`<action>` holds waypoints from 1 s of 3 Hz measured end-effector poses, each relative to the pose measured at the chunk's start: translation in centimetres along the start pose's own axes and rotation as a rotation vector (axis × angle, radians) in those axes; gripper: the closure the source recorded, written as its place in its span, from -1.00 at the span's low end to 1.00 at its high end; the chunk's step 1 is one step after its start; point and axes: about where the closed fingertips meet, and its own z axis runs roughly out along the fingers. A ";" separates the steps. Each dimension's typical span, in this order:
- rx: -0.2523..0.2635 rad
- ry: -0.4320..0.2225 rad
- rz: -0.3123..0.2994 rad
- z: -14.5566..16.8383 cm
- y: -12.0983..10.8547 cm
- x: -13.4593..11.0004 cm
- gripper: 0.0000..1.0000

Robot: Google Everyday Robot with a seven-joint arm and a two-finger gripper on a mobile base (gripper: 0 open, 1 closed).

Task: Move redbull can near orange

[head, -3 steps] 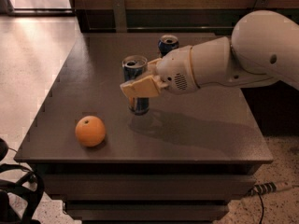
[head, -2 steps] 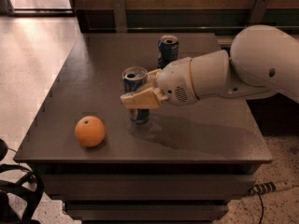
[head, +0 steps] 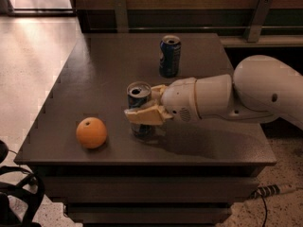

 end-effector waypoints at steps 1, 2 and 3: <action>0.000 0.000 0.000 -0.2 0.0 -0.4 0.50; -0.003 0.001 -0.003 0.0 0.2 -0.5 0.04; -0.005 0.002 -0.006 0.1 0.3 -0.6 -0.45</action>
Offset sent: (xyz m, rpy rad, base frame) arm 0.0000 0.0000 0.0038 0.0000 0.0000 0.0000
